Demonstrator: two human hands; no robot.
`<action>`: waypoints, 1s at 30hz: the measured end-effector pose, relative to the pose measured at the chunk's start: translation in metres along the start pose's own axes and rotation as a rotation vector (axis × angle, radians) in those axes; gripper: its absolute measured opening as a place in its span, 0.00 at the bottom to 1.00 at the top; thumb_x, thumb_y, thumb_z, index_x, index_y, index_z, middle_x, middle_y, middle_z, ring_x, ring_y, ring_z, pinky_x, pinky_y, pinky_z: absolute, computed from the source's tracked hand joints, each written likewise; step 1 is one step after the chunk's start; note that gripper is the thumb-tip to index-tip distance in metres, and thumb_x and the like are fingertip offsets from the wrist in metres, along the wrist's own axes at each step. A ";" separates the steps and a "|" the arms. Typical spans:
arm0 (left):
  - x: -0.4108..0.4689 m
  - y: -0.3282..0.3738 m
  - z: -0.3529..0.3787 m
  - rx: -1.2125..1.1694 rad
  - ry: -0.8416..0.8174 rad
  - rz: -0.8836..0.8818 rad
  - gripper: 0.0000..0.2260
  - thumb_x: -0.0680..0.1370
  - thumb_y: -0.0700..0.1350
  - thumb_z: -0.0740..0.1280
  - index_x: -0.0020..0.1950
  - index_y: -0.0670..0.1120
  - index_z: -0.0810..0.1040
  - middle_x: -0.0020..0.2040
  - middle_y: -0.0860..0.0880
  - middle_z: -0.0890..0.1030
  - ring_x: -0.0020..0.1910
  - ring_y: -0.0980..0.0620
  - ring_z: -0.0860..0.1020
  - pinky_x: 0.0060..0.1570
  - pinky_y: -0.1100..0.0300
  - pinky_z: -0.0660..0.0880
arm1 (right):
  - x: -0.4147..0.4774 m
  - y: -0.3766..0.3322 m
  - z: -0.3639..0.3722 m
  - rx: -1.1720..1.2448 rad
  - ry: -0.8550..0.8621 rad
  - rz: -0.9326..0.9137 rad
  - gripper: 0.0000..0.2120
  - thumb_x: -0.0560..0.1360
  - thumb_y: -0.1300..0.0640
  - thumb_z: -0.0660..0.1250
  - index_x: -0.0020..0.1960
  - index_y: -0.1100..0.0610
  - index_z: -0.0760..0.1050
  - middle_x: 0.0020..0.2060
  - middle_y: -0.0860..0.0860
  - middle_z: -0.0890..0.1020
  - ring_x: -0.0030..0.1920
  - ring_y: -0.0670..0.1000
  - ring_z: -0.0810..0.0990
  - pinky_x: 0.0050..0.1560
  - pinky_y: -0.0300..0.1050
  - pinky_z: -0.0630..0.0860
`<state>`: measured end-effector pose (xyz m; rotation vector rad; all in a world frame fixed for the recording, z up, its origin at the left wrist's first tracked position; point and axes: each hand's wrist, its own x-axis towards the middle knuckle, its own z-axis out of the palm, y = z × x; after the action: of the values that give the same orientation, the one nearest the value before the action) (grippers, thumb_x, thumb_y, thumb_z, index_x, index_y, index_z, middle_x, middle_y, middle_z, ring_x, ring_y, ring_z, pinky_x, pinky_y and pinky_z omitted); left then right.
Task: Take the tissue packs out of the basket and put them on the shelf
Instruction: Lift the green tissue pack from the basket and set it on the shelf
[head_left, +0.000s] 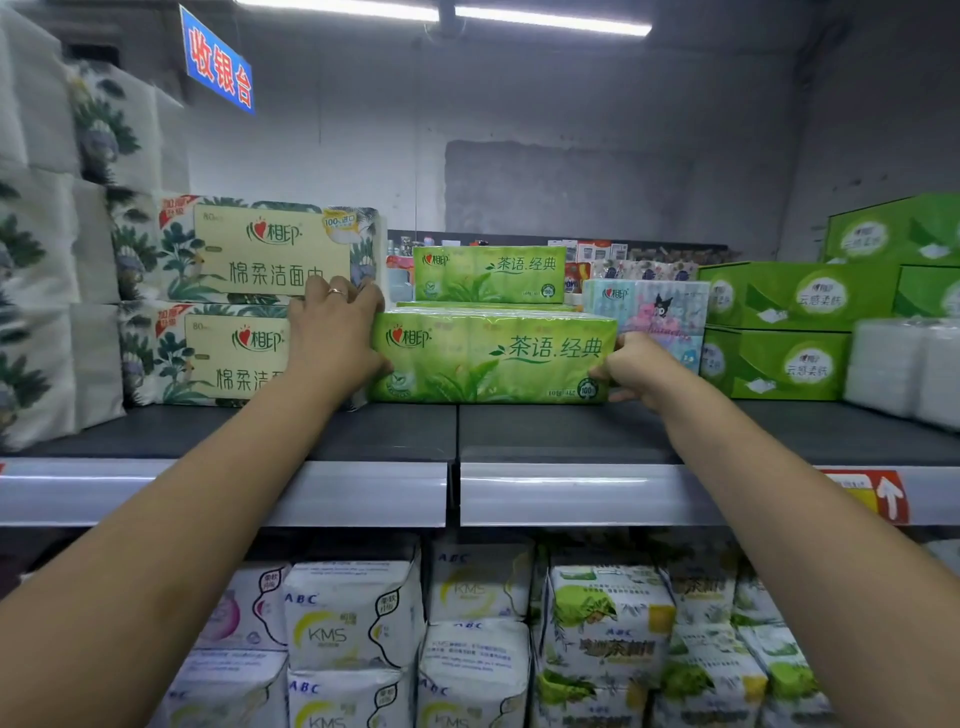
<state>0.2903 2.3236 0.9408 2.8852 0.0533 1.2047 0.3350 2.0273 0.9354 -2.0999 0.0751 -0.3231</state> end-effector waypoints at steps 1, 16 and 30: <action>-0.001 0.000 0.000 0.007 0.000 -0.002 0.31 0.67 0.55 0.76 0.65 0.48 0.69 0.62 0.41 0.71 0.64 0.40 0.64 0.57 0.48 0.64 | -0.001 0.001 0.000 -0.010 0.004 -0.006 0.14 0.74 0.67 0.67 0.59 0.63 0.71 0.57 0.59 0.78 0.57 0.59 0.77 0.52 0.53 0.78; -0.042 -0.003 -0.040 -0.409 0.103 -0.051 0.26 0.76 0.49 0.67 0.73 0.49 0.66 0.63 0.41 0.75 0.61 0.39 0.72 0.59 0.46 0.71 | -0.062 -0.009 -0.035 -0.076 0.267 -0.314 0.18 0.76 0.56 0.67 0.63 0.62 0.72 0.60 0.58 0.78 0.58 0.55 0.77 0.56 0.47 0.72; -0.139 0.001 -0.069 -0.970 0.105 -0.208 0.13 0.76 0.45 0.69 0.60 0.50 0.73 0.41 0.54 0.79 0.39 0.59 0.77 0.42 0.58 0.72 | -0.177 0.014 -0.039 0.295 0.223 -0.390 0.05 0.77 0.58 0.65 0.51 0.52 0.78 0.49 0.45 0.80 0.56 0.48 0.78 0.62 0.53 0.74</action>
<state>0.1438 2.3179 0.8907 1.9233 -0.1755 0.9589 0.1557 2.0198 0.9076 -1.7693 -0.2414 -0.7553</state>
